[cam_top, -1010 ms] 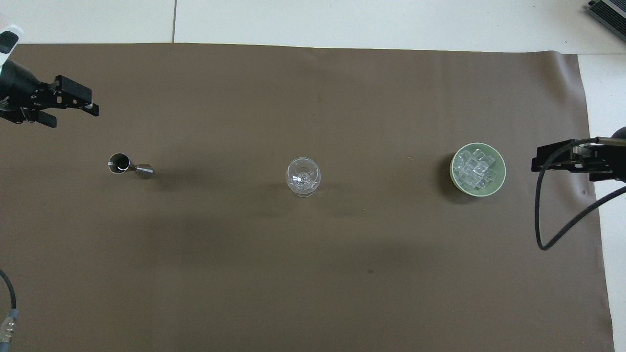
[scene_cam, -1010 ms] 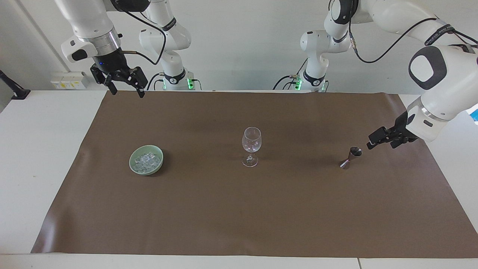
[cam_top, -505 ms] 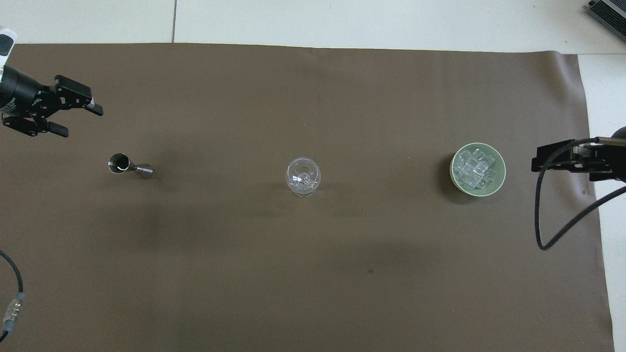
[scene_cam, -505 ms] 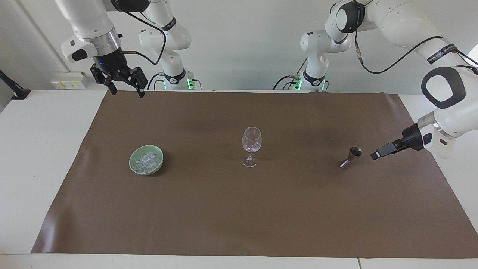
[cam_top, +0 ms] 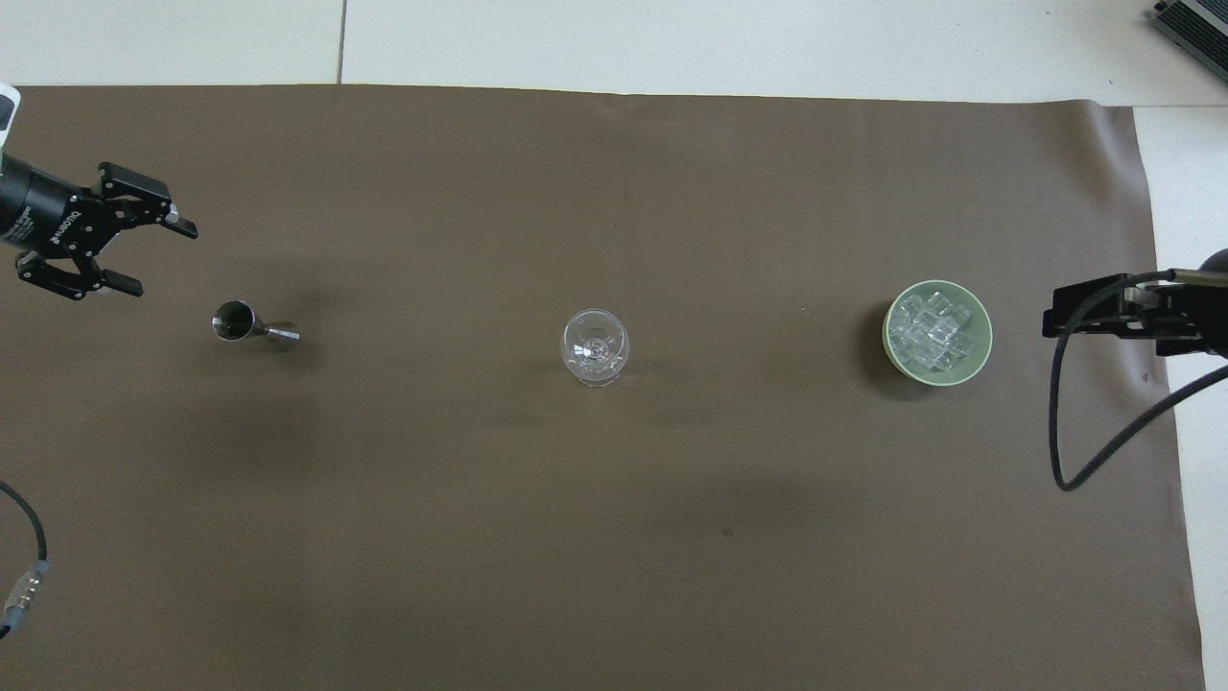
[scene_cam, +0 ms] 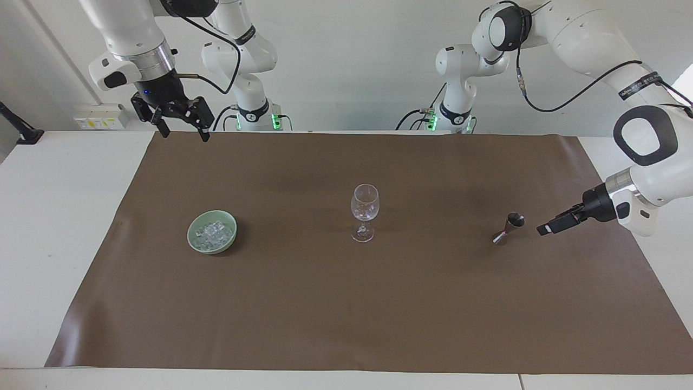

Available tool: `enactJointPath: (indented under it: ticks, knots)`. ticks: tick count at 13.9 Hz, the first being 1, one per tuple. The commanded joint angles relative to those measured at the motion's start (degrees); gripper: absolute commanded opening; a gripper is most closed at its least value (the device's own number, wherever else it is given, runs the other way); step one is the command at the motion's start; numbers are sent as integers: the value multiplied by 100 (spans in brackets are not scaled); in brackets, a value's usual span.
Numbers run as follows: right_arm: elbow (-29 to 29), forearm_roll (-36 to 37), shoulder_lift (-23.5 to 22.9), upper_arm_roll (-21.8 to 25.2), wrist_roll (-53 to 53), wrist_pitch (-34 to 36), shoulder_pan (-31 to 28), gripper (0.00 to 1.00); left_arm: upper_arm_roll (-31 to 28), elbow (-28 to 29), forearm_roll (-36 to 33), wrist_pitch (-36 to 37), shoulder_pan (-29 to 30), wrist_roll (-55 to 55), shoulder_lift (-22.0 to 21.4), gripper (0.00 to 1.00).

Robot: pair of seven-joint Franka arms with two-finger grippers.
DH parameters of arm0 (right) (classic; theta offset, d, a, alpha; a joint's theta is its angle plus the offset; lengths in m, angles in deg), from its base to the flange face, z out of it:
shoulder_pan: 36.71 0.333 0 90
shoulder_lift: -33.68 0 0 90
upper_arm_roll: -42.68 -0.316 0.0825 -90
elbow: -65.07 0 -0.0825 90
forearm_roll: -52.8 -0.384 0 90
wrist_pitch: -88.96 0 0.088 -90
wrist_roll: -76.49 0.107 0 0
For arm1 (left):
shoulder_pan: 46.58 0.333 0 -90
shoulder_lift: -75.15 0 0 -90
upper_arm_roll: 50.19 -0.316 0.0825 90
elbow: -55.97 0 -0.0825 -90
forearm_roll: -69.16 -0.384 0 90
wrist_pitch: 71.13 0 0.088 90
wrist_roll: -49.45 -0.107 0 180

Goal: Pour wine and add ice with both arms

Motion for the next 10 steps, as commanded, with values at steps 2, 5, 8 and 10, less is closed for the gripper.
enactJointPath:
  ticks: [2,5,8,10]
  knots:
    - [-131,-12,126,-23,-103,14,-26,100,17,355,491,-41,272,352,-6,100]
    - [-131,-12,126,-23,-103,14,-26,100,17,574,607,-146,361,362,-14,100]
    - [-131,-12,126,-23,-103,14,-26,100,17,794,921,-226,536,371,-15,100]
    - [-131,-3,126,-23,-112,14,-26,100,17,917,1019,-304,563,362,-23,100]
